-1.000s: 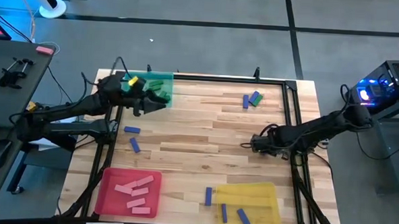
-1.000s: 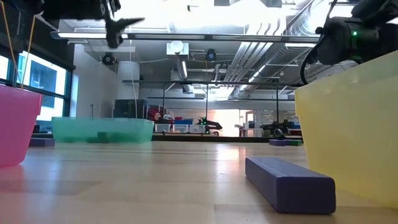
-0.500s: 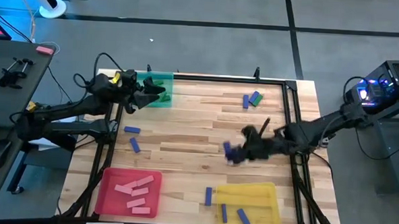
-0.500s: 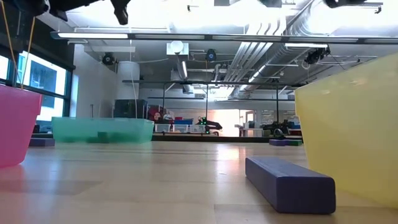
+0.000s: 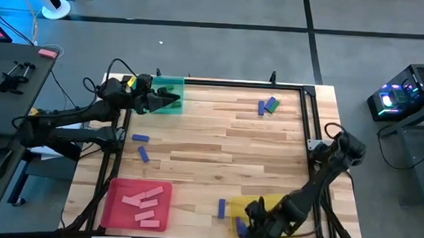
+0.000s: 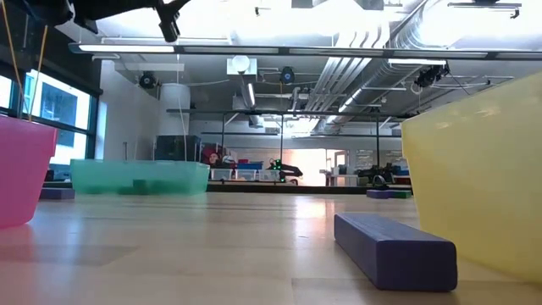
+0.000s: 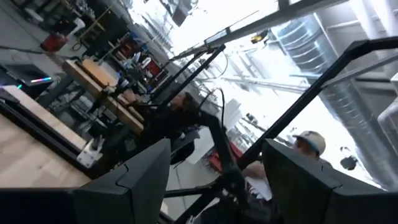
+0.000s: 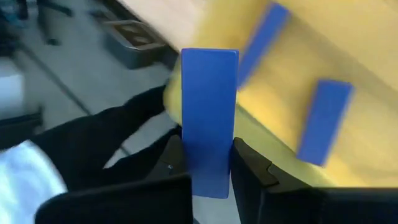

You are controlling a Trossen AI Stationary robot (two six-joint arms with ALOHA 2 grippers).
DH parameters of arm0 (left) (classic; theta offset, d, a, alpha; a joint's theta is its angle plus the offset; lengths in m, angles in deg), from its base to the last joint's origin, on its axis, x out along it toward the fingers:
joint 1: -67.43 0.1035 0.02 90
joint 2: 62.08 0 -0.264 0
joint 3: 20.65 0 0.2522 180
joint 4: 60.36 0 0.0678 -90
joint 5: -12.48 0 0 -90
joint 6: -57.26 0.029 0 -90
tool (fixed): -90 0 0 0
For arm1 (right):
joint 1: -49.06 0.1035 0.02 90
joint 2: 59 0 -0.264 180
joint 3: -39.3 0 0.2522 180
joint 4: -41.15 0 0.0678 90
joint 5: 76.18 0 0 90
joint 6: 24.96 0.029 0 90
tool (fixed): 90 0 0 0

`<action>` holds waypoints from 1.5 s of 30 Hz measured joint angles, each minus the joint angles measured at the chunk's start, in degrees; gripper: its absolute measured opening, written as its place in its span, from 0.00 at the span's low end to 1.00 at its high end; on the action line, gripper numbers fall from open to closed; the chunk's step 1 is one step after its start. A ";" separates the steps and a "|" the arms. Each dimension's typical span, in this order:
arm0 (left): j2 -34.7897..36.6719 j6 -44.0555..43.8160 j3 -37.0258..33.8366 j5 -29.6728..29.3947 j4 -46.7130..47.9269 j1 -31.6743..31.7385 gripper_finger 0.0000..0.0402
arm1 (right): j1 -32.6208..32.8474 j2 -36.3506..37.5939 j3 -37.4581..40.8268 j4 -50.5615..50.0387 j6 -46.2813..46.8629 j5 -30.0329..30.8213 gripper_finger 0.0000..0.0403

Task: Sort blocks
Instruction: Put the blue block into the yellow bin

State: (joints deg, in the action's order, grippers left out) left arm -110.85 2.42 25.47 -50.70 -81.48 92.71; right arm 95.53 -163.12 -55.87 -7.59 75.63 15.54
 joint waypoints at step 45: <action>-9.45 6.74 -0.04 5.24 -5.52 6.75 0.60 | -60.59 13.99 -1.00 -36.72 -35.38 19.58 0.55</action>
State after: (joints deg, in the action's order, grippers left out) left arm -120.30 9.16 25.42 -45.46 -87.00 99.46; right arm 34.94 -149.12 -56.88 -44.31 40.24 35.11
